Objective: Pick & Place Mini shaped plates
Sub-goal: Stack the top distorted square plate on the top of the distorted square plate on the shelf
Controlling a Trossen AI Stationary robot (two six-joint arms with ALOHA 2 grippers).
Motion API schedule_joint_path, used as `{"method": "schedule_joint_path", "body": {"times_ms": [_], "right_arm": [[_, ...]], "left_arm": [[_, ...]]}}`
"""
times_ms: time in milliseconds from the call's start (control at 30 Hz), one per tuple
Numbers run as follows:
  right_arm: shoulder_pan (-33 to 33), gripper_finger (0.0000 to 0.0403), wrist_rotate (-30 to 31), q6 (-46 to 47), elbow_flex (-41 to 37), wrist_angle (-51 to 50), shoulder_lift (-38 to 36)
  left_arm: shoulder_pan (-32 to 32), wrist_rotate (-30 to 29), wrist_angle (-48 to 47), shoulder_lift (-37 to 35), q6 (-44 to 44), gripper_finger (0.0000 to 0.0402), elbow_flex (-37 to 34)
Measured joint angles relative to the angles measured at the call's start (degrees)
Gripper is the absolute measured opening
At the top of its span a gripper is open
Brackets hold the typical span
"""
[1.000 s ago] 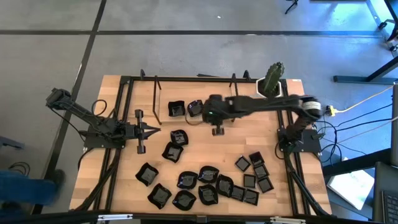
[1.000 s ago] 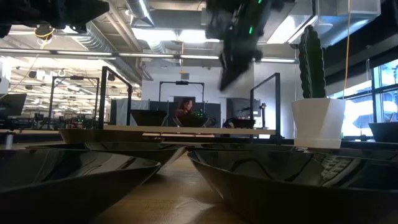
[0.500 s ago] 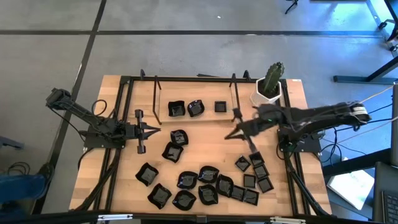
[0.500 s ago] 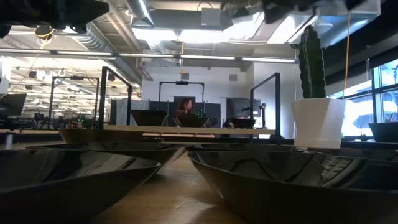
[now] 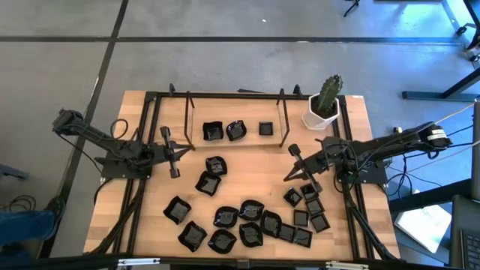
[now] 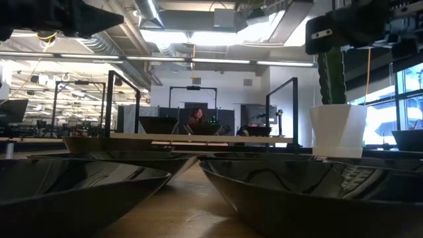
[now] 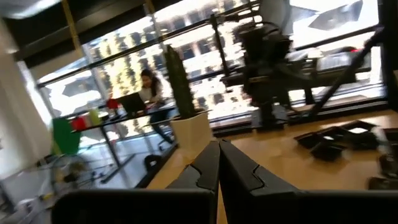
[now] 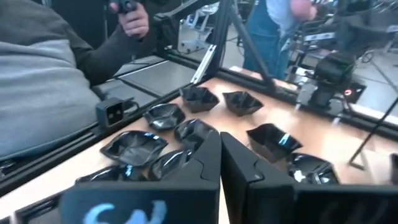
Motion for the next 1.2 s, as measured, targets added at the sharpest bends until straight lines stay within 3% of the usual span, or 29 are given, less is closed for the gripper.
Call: {"method": "schedule_joint_path", "body": {"times_ms": [133, 333, 400, 467, 633, 733, 833, 1067, 1200], "right_arm": [[0.0, 0.0004, -0.7, 1.6, -0.4, 0.7, 0.0], [-0.6, 0.0004, -0.6, -3.0, -0.4, -3.1, 0.0], [-1.4, 0.0004, -0.6, -3.4, -0.1, -2.5, 0.0], [-2.1, 0.0004, -0.6, -3.2, 0.9, -2.4, -0.1], [-2.9, 0.0004, -0.6, -3.6, 1.3, -3.0, -0.1], [-2.9, 0.0005, -0.6, -3.2, 1.3, -4.5, -0.1], [-2.9, 0.0005, -0.6, -2.7, 1.3, -6.3, -0.1], [-2.9, 0.0005, -0.6, -0.8, 1.3, -5.8, -0.1], [-2.9, 0.0005, -0.6, -0.5, 1.3, -5.7, -0.1]], "left_arm": [[1.2, -2.0, -0.2, 0.0, -3.8, 0.0004, 0.0], [1.0, 3.8, 0.0, 0.0, -8.6, 0.0006, 0.0], [0.6, 1.2, -0.8, 0.0, -11.5, 0.0003, 1.1], [-0.4, -2.0, -5.0, 0.1, -15.1, 0.0002, 3.0], [-4.4, -3.6, -17.7, 5.5, -24.6, 0.0002, 9.6], [-7.3, -5.0, -22.5, 12.8, -26.7, 0.0003, 17.3], [-9.5, -5.1, -34.5, 21.8, -29.1, 0.0005, 28.1], [-12.2, 1.1, -79.4, 44.6, -43.5, 0.0006, 62.3], [-12.1, 2.5, -99.0, 57.0, -47.5, 0.0016, 78.4]]}}
